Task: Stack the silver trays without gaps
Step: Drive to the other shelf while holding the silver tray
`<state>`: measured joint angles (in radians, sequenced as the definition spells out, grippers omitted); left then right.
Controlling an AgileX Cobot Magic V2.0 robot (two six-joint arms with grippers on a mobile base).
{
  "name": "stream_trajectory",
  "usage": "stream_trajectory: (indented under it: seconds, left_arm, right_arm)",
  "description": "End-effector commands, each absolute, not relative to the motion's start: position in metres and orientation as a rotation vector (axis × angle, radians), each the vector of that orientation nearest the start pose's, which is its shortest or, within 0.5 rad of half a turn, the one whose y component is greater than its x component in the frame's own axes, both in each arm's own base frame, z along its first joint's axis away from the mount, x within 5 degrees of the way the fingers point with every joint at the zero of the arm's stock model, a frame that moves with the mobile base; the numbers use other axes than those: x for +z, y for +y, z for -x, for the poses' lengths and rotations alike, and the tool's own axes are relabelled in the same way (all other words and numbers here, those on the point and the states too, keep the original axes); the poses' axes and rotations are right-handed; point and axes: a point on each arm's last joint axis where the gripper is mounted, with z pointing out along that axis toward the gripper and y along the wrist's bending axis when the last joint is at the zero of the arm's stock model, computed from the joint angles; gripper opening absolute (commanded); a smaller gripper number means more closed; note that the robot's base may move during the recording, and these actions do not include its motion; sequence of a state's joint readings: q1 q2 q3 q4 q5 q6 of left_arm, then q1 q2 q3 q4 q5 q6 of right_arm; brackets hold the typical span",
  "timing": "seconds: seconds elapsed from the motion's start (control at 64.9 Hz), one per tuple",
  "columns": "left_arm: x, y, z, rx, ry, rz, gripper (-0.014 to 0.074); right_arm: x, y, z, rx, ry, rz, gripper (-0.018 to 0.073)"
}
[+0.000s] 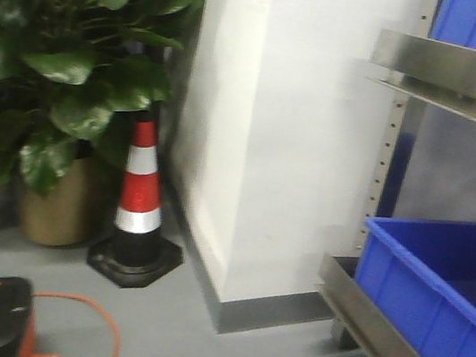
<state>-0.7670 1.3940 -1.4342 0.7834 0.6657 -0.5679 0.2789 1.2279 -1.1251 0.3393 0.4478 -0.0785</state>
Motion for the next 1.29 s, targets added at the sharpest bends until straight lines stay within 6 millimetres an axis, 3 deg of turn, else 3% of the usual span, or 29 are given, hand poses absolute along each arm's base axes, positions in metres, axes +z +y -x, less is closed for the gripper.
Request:
stream_trajectory:
  seconds: [0.0, 1.278]
  left_arm:
    - [0.4436, -0.1626, -0.2512, 0.174, 1.812, -0.487, -0.0020]
    - [0.4436, -0.1626, -0.2512, 0.174, 1.812, -0.487, -0.0020]
  right_arm:
    - [0.3820, 0.0767, -0.2591, 0.346, 2.031, 0.199, -0.0067]
    - [0.3820, 0.0767, -0.2591, 0.346, 2.031, 0.199, -0.0067]
